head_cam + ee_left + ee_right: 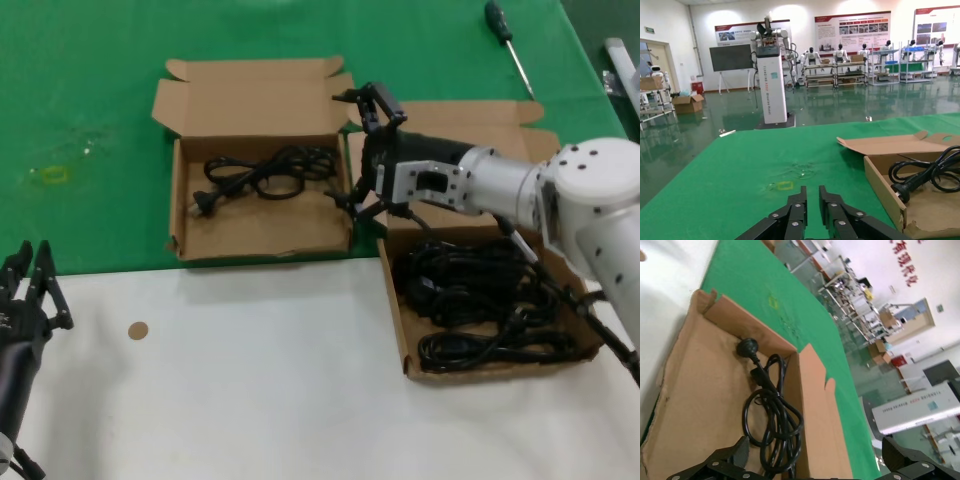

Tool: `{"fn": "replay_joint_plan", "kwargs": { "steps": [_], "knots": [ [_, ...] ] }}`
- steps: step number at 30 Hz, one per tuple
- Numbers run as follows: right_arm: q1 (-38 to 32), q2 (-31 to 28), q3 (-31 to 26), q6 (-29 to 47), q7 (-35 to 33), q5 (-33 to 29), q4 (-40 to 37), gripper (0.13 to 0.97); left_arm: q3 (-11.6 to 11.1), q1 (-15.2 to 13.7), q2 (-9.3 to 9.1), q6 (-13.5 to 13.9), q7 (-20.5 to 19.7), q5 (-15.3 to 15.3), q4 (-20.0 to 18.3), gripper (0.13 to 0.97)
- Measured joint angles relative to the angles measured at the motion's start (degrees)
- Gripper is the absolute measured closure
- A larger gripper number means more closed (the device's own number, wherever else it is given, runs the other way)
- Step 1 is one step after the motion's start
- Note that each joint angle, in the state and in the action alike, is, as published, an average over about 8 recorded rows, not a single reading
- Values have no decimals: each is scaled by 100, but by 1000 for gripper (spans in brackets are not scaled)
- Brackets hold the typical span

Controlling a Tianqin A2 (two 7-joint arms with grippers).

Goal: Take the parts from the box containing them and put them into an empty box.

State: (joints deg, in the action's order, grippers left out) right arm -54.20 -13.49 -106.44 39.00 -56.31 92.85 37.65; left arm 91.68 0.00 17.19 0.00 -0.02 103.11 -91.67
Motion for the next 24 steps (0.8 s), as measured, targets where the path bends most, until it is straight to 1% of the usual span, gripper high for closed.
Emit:
{"fn": "replay_joint_plan", "kwargs": {
  "steps": [3,8,11,12,20,24],
  "knots": [
    [166,-11,46,-121,175,32,167,196,0,0,0,0,0,0,0,920],
    [505,-35,138,-365,526,97,505,144,0,0,0,0,0,0,0,860],
    [725,-50,198,-523,754,138,723,140,0,0,0,0,0,0,0,824],
    [800,-55,218,-576,832,152,798,138,0,0,0,0,0,0,0,824],
    [1392,-95,380,-1003,1447,265,1388,129,0,0,0,0,0,0,0,656],
    [1691,-115,461,-1216,1755,321,1684,129,0,0,0,0,0,0,0,656]
  ]
}}
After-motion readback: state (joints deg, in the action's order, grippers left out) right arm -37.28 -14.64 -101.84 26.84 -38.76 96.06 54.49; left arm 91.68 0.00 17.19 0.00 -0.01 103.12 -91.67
